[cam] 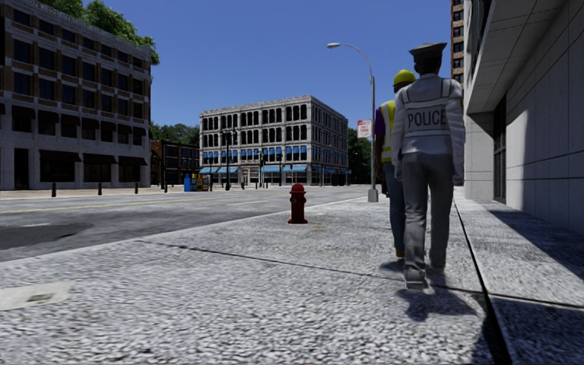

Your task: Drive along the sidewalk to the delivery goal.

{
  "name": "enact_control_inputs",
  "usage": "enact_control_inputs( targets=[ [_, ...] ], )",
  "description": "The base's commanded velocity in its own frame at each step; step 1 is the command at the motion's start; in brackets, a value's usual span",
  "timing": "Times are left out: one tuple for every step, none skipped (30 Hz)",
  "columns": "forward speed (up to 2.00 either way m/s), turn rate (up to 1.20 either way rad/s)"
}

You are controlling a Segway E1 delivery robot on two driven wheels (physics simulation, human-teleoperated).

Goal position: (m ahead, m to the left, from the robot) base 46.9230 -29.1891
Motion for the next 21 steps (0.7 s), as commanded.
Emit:
enact_control_inputs(
  targets=[
    [0.74, -0.17],
    [0.74, -0.17],
    [0.74, -0.18],
    [0.75, -0.18],
    [0.79, -0.18],
    [0.79, -0.18],
    [0.83, -0.18],
    [0.89, -0.18],
    [0.90, -0.21],
    [0.90, -0.21],
    [0.90, -0.30],
    [0.90, -0.33],
    [0.90, -0.34],
    [0.90, -0.34],
    [0.90, -0.34],
    [0.90, -0.34],
    [0.90, -0.34],
    [0.90, -0.34],
    [0.90, -0.34],
    [0.90, -0.34],
    [0.91, -0.34]
  ],
)
